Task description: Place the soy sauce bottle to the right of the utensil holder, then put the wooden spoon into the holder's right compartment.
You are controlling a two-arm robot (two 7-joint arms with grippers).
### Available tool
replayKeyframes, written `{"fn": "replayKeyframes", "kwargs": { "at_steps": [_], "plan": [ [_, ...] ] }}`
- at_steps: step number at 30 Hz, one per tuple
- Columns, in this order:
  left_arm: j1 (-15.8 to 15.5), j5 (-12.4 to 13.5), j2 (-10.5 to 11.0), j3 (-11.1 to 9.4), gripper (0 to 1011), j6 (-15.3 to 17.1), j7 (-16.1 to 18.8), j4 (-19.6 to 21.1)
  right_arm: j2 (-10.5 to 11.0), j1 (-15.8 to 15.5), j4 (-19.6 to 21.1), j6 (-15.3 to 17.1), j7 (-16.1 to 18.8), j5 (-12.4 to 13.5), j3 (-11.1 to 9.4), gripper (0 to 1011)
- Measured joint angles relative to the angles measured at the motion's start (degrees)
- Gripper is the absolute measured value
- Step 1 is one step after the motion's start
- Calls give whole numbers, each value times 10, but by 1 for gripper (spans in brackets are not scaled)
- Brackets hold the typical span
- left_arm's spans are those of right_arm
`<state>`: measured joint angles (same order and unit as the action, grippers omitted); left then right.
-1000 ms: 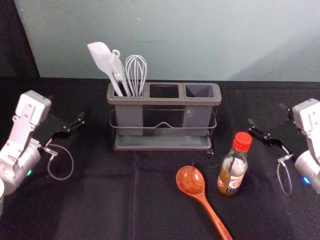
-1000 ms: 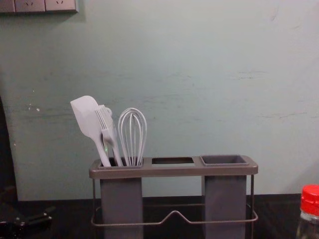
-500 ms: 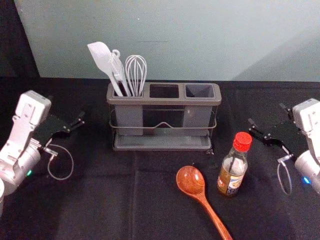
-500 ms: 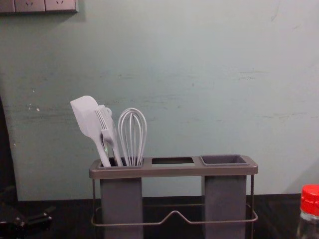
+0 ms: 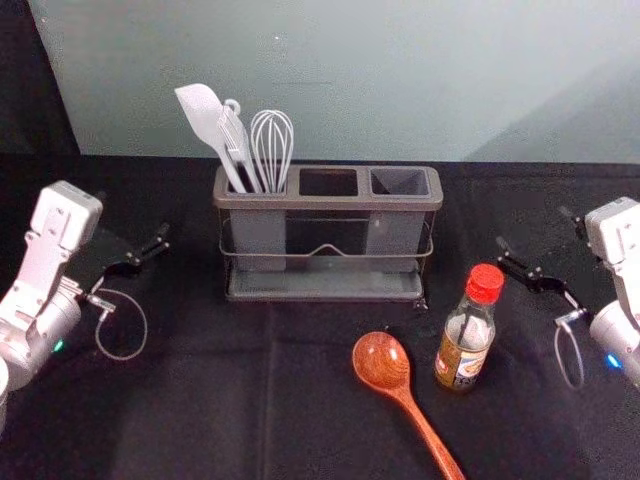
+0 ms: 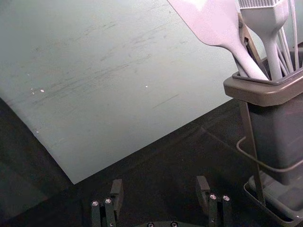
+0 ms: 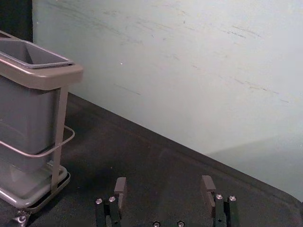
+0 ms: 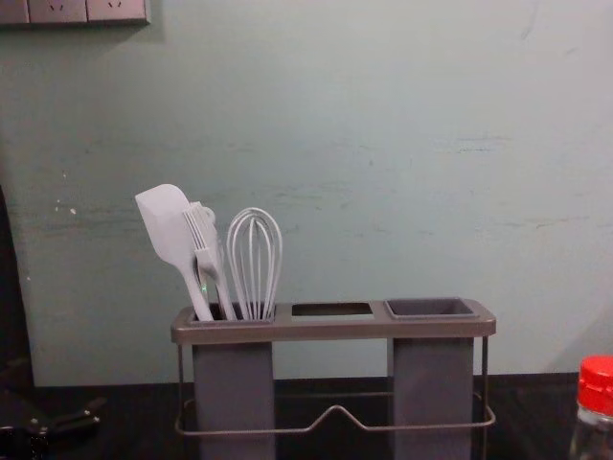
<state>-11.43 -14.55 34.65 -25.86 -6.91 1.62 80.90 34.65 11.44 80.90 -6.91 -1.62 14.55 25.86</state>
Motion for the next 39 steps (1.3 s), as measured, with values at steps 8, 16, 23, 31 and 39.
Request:
{"fn": "replayKeyframes", "kwargs": {
  "at_steps": [8, 16, 23, 31, 39],
  "plan": [
    [0, 0, 0, 0, 1005, 0, 0, 0, 0, 0, 0, 0, 0, 0, 0, 1002],
    [0, 0, 0, 0, 1005, 0, 0, 0, 0, 0, 0, 0, 0, 0, 0, 1002],
    [0, 0, 0, 0, 1005, 0, 0, 0, 15, -32, 33, -1, 5, -1, -19, 1002],
    [0, 0, 0, 0, 1005, 0, 0, 0, 53, -100, 102, -3, 17, 5, -49, 1002],
    [0, 0, 0, 0, 1005, 0, 0, 0, 95, -168, 172, -11, 45, 31, -85, 1002]
  ]
}}
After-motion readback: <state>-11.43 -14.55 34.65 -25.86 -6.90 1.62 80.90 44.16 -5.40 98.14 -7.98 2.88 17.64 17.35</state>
